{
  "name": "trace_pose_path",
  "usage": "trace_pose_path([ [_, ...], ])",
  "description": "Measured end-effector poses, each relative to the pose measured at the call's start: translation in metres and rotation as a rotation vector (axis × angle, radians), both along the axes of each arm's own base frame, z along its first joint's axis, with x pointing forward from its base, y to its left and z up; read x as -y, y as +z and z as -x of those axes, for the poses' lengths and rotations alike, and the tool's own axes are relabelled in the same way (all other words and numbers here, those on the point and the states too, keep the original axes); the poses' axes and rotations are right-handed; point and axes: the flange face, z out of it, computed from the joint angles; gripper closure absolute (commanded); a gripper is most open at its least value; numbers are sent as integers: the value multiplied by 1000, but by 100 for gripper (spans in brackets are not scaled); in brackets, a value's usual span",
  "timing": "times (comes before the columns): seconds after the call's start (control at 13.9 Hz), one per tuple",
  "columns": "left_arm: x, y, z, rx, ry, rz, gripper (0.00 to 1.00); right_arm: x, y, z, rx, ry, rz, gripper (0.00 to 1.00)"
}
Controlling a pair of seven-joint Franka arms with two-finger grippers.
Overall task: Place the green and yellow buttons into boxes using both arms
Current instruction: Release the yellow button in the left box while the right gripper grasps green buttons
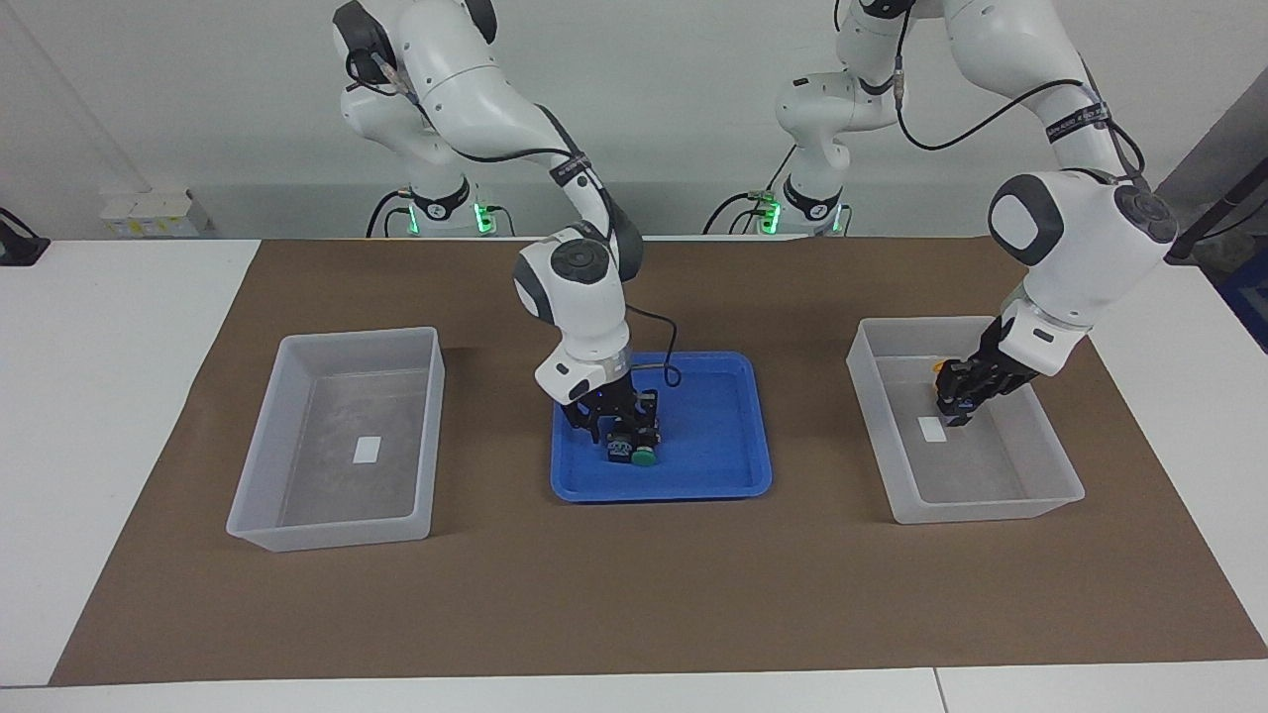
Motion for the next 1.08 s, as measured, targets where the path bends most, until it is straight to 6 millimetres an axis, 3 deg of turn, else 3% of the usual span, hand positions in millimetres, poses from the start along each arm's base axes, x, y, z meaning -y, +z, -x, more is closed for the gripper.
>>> trace_pose_path([
  [0.07, 0, -11, 5, 12, 4, -5, 54, 0, -1, 0, -1, 0, 1, 34],
  [0.14, 1, -21, 9, 20, 5, -8, 39, 0, -1, 0, 0, 0, 1, 34],
  [0.29, 3, -27, 13, 25, 5, -10, 27, 2, -1, -1, 0, -3, 2, 34],
  [0.79, 4, -18, 13, 27, -2, -8, 25, 10, -3, -4, -2, -15, 5, 34],
  [1.08, 10, 21, 7, -23, -30, 8, 21, 12, -10, 1, -15, -14, 13, 35],
])
